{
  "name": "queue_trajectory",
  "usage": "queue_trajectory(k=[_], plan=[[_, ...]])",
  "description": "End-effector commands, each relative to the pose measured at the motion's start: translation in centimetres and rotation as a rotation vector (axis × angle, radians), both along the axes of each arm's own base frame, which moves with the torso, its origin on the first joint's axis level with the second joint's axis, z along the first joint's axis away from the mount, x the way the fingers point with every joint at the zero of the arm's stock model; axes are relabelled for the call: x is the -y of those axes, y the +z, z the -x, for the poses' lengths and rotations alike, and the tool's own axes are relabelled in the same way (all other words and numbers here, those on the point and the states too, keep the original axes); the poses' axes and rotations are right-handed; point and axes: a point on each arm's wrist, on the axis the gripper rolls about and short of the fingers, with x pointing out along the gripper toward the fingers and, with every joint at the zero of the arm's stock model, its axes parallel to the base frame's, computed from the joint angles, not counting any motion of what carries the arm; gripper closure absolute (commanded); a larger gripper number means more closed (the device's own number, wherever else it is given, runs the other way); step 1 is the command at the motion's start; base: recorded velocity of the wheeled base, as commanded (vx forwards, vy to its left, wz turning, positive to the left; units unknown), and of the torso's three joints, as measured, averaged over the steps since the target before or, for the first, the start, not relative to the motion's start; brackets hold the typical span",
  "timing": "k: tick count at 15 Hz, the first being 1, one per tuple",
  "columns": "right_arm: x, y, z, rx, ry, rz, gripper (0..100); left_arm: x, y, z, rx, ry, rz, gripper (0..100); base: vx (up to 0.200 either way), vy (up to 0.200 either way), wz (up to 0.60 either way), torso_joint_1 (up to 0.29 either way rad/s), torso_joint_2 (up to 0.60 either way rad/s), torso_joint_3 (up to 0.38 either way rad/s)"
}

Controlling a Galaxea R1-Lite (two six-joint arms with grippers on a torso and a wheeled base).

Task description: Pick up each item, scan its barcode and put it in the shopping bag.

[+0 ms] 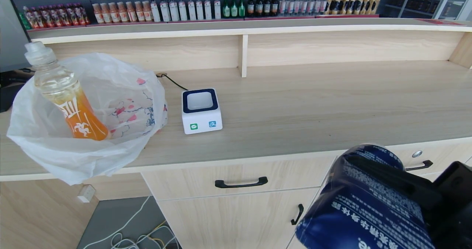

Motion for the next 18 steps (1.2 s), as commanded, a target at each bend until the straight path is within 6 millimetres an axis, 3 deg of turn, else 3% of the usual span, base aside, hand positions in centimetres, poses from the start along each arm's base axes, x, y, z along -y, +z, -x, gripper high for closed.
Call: queue_trajectory(k=[1,4,8,12,18], plan=[[-0.1,0.1,-0.1,0.033,-0.015,0.02,100,0.0,0.0,0.0,0.0,0.0,0.0,0,0.0,0.0,0.0,0.0,0.0,0.0],[-0.6,1.9,-0.3,0.229,-0.065,0.062,100,0.0,0.0,0.0,0.0,0.0,0.0,0,0.0,0.0,0.0,0.0,0.0,0.0],[-2.2,2.2,0.2,0.354,-0.06,0.061,100,0.0,0.0,0.0,0.0,0.0,0.0,0,0.0,0.0,0.0,0.0,0.0,0.0],[-5.3,0.2,-0.3,0.322,-0.015,0.095,100,0.0,0.0,0.0,0.0,0.0,0.0,0,0.0,0.0,0.0,0.0,0.0,0.0],[-6.7,0.3,0.3,0.362,0.009,0.109,100,0.0,0.0,0.0,0.0,0.0,0.0,0,0.0,0.0,0.0,0.0,0.0,0.0]])
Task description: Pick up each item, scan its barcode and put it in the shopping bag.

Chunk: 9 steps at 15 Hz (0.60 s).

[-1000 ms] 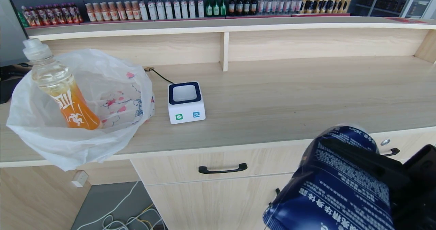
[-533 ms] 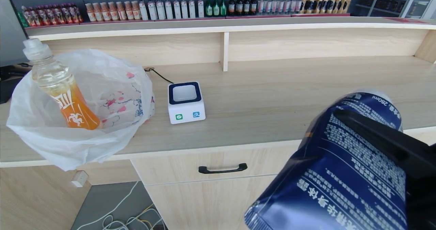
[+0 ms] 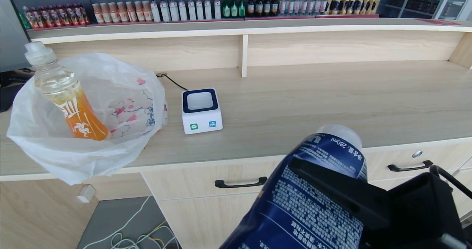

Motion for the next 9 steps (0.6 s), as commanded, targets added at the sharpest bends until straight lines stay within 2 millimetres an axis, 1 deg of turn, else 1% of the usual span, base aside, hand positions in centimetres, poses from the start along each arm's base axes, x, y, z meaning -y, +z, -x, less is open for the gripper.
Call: queue_trajectory(k=[1,5,6,7,9], plan=[[-0.97,-0.18,0.13,0.022,0.015,0.022,100,0.0,0.0,0.0,0.0,0.0,0.0,0,0.0,0.0,0.0,0.0,0.0,0.0],[-1.47,-0.07,0.42,0.048,0.026,0.03,100,0.0,0.0,0.0,0.0,0.0,0.0,0,0.0,0.0,0.0,0.0,0.0,0.0],[-1.78,0.21,0.95,0.136,0.017,0.06,100,0.0,0.0,0.0,0.0,0.0,0.0,0,0.0,0.0,0.0,0.0,0.0,0.0],[-1.95,0.6,1.07,0.172,0.01,0.059,100,0.0,0.0,0.0,0.0,0.0,0.0,0,0.0,0.0,0.0,0.0,0.0,0.0],[-1.95,0.78,1.11,0.177,0.01,0.052,100,0.0,0.0,0.0,0.0,0.0,0.0,0,0.0,0.0,0.0,0.0,0.0,0.0]])
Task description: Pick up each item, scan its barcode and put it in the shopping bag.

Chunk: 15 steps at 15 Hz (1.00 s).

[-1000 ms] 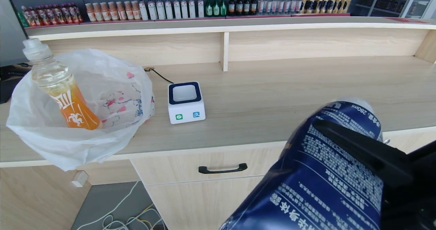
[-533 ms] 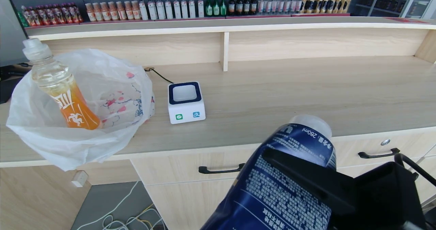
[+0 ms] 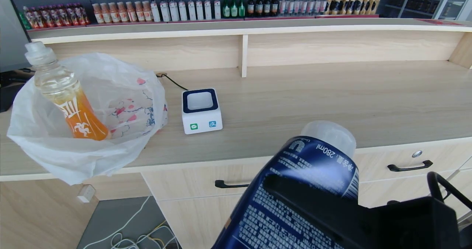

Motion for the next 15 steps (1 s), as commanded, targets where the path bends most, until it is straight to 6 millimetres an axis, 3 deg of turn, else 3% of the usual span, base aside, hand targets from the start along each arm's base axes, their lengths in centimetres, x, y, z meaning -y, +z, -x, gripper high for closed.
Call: queue_trajectory(k=[1,15], plan=[[-0.1,0.3,0.1,0.006,0.004,-0.011,100,0.0,0.0,0.0,0.0,0.0,0.0,0,0.0,0.0,0.0,0.0,0.0,0.0],[-1.3,-0.1,0.3,-0.001,0.032,0.004,100,0.0,0.0,0.0,0.0,0.0,0.0,0,0.0,0.0,0.0,0.0,0.0,0.0]])
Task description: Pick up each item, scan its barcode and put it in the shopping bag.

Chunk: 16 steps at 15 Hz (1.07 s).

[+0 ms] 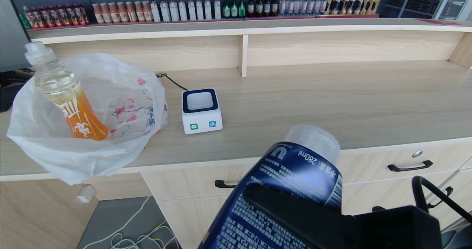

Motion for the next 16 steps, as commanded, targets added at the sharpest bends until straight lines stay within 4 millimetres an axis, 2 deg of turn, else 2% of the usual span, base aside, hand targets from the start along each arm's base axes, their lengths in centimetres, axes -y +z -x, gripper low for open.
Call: queue_trajectory(k=[1,9,11,15,16], plan=[[-0.1,0.0,0.0,0.0,0.0,-0.001,100,0.0,0.0,0.0,0.0,0.0,0.0,0,0.0,0.0,0.0,0.0,0.0,0.0],[-0.3,-0.2,-0.1,-0.06,0.024,-0.015,100,0.0,0.0,0.0,0.0,0.0,0.0,0,0.0,0.0,0.0,0.0,0.0,0.0],[0.3,-0.6,-0.2,-0.17,0.058,-0.044,100,0.0,0.0,0.0,0.0,0.0,0.0,0,0.0,0.0,0.0,0.0,0.0,0.0],[2.0,-0.8,-1.1,-0.56,0.158,-0.226,100,0.0,0.0,0.0,0.0,0.0,0.0,0,0.0,0.0,0.0,0.0,0.0,0.0],[2.2,-0.9,-1.4,-0.607,0.162,-0.248,100,0.0,0.0,0.0,0.0,0.0,0.0,0,0.0,0.0,0.0,0.0,0.0,0.0]])
